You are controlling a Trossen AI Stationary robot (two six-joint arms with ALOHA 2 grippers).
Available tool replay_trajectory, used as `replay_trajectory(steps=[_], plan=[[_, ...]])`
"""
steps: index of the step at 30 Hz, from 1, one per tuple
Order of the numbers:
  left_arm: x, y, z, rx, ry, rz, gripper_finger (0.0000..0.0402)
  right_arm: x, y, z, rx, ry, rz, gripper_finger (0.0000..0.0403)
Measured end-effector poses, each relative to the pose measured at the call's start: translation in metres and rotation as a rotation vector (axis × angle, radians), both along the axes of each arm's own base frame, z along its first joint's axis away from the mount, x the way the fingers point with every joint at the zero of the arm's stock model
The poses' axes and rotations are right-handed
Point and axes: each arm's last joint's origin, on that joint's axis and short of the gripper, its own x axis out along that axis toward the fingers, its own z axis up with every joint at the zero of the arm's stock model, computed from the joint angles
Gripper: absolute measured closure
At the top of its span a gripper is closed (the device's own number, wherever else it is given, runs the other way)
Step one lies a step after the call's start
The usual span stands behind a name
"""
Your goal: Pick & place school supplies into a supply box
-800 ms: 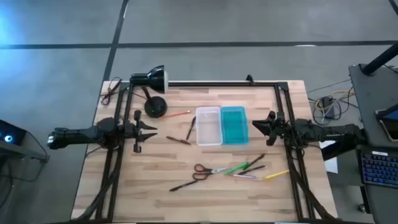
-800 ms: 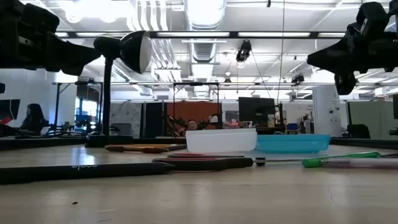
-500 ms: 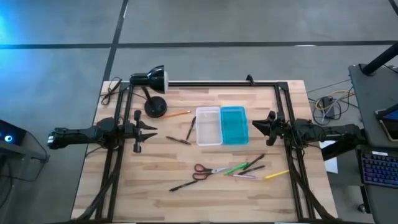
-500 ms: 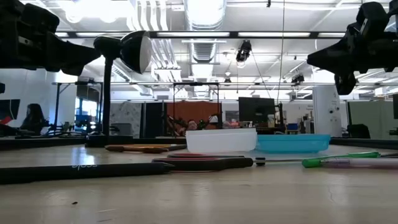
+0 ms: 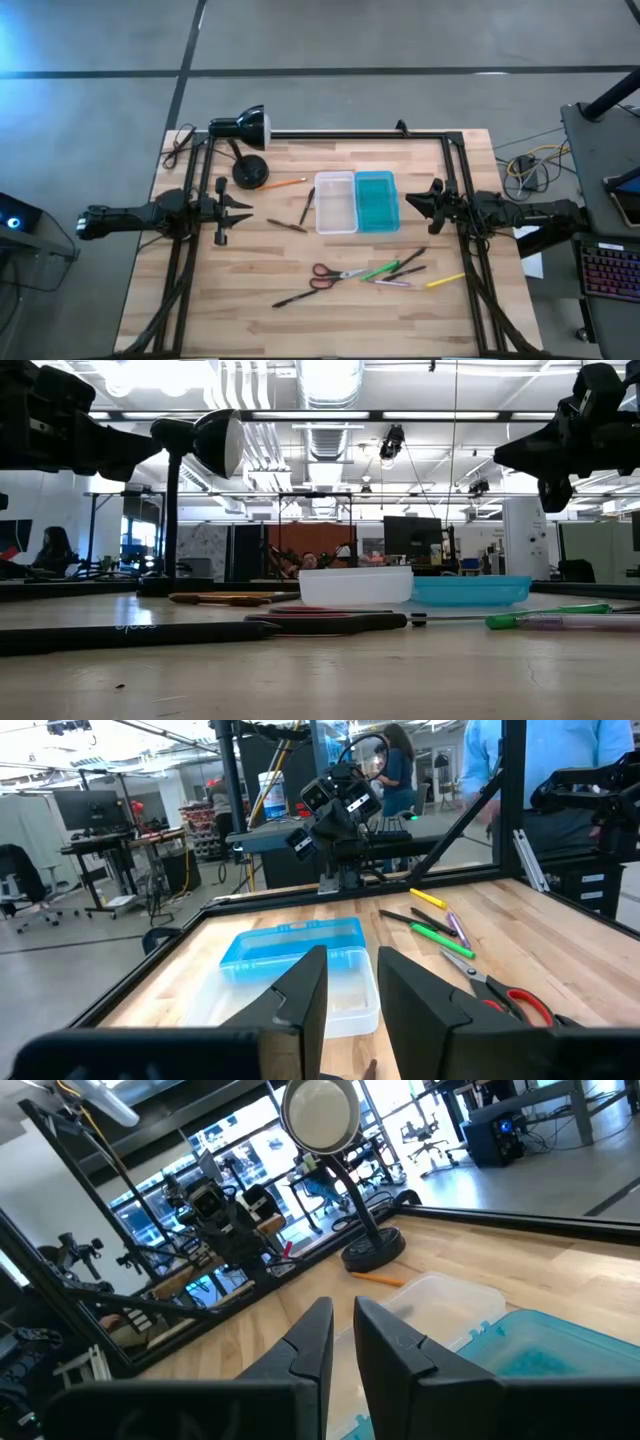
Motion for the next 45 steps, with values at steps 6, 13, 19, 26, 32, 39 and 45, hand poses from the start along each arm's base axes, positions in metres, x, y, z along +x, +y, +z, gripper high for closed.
replay_trajectory(steps=[6, 13, 19, 26, 32, 39, 45], plan=[[0.0, 0.0, 0.0, 0.0, 0.0, 0.004, 0.0325, 0.0, 0.0, 0.0, 0.0, 0.0, 0.0, 0.0364], [0.0, 0.0, 0.0, 0.0, 0.0, 0.004, 0.0325, 0.0, 0.0, 0.0, 0.0, 0.0, 0.0, 0.0364], [0.0, 0.0, 0.0, 0.0, 0.0, 0.003, 0.0325, 0.0, 0.0, 0.0, 0.0, 0.0, 0.0, 0.0364], [0.0, 0.0, 0.0, 0.0, 0.0, 0.003, 0.0325, 0.0, 0.0, 0.0, 0.0, 0.0, 0.0, 0.0364], [0.0, 0.0, 0.0, 0.0, 0.0, 0.003, 0.0325, 0.0, 0.0, 0.001, 0.021, -0.018, 0.001, 0.0364], [0.0, 0.0, 0.0, 0.0, 0.0, 0.002, 0.0325, 0.005, 0.001, -0.002, 0.345, -0.057, 0.039, 0.0364], [0.0, 0.0, 0.0, 0.0, 0.001, -0.001, 0.0325, 0.018, 0.009, -0.003, 0.159, 0.032, 0.272, 0.0364]])
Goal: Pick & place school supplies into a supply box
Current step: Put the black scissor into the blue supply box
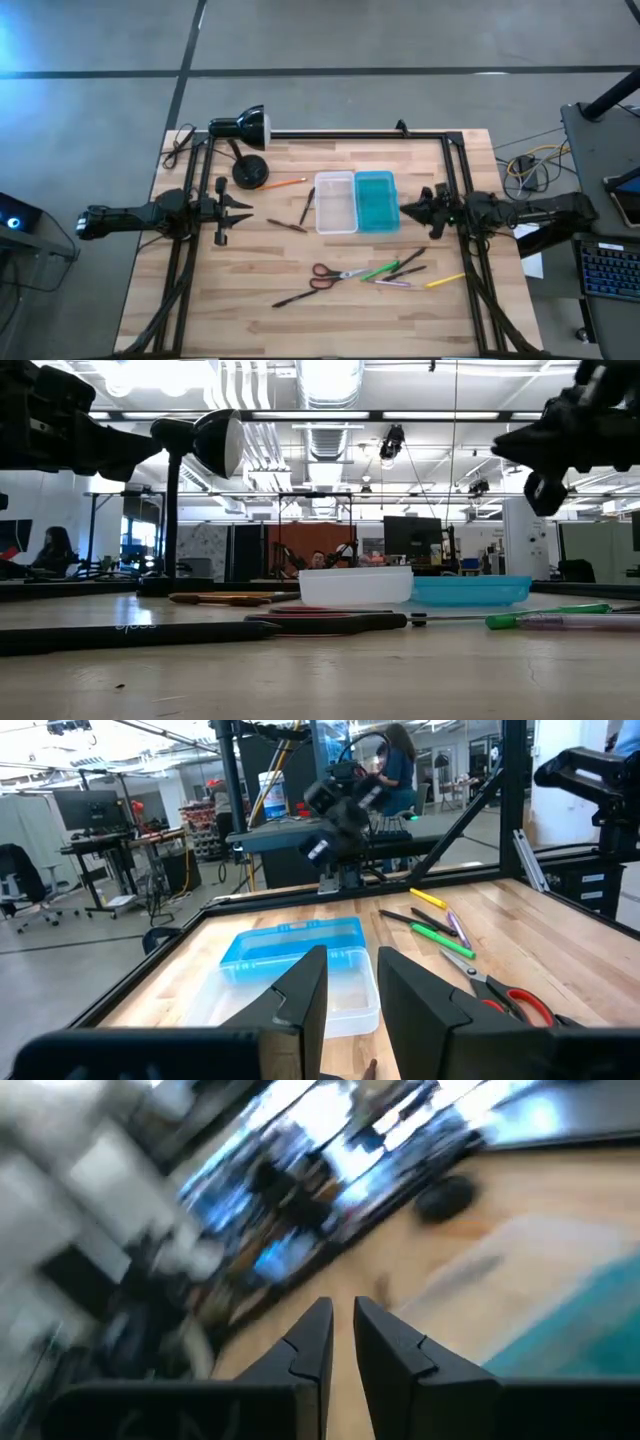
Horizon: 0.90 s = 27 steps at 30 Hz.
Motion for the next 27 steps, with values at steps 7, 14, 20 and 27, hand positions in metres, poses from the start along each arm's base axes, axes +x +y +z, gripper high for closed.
replay_trajectory(steps=[7, 14, 20, 27], plan=[[0.0, 0.0, 0.0, 0.0, 0.001, 0.001, 0.0325, 0.003, 0.009, -0.028, 0.204, 0.357, 0.272, 0.0364], [0.0, 0.0, 0.0, 0.0, 0.001, 0.001, 0.0325, 0.01, 0.008, -0.015, 0.411, 0.366, 0.19, 0.0364], [0.0, 0.0, 0.0, 0.0, 0.001, 0.001, 0.0325, 0.016, 0.002, -0.004, 0.428, 0.292, -0.004, 0.0364], [0.0, 0.0, 0.0, 0.0, 0.001, 0.002, 0.0325, 0.041, 0.004, 0.028, 0.368, 0.41, -0.046, 0.0355]])
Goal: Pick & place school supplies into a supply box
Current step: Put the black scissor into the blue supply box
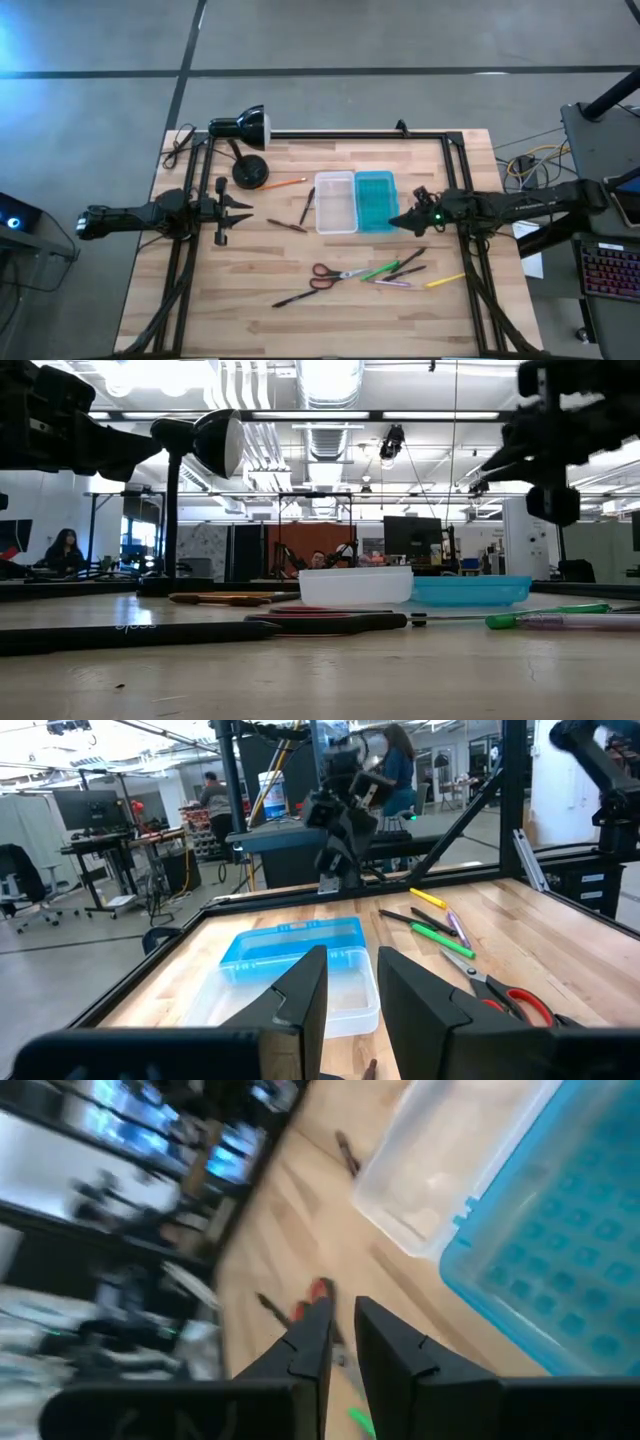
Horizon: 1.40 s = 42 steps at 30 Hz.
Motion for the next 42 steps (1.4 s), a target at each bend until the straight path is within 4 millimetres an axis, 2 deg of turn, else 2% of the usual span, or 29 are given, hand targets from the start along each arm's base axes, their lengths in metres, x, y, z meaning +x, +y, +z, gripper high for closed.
replay_trajectory(steps=[6, 10, 16, 21, 25, 29, 36, 42], plan=[[0.0, 0.0, 0.0, 0.0, 0.001, 0.001, 0.0325, 0.049, 0.015, 0.019, -0.194, 0.456, 0.175, 0.0292], [0.0, 0.0, 0.0, 0.0, 0.0, 0.002, 0.0325, 0.084, 0.037, 0.024, -0.324, 0.618, 0.358, 0.0244], [0.0, 0.0, 0.0, 0.0, 0.001, 0.001, 0.0325, 0.14, 0.069, 0.029, -0.616, 0.574, 0.682, 0.0204], [0.0, 0.0, 0.0, 0.0, 0.001, 0.001, 0.0325, 0.183, 0.085, 0.015, -0.843, 0.538, 0.92, 0.0193], [0.0, 0.0, 0.0, 0.0, 0.0, 0.001, 0.0325, 0.216, 0.094, -0.001, -0.858, 0.504, 0.959, 0.0194], [0.0, 0.0, 0.0, 0.0, 0.001, 0.001, 0.0325, 0.238, 0.104, -0.014, -0.84, 0.474, 0.981, 0.0197], [0.0, 0.0, 0.0, 0.0, 0.0, 0.001, 0.0325, 0.256, 0.128, -0.038, -0.81, 0.504, 0.96, 0.0197], [0.0, 0.0, 0.0, 0.0, 0.001, 0.001, 0.0325, 0.266, 0.129, -0.057, -0.793, 0.601, 0.78, 0.0197]])
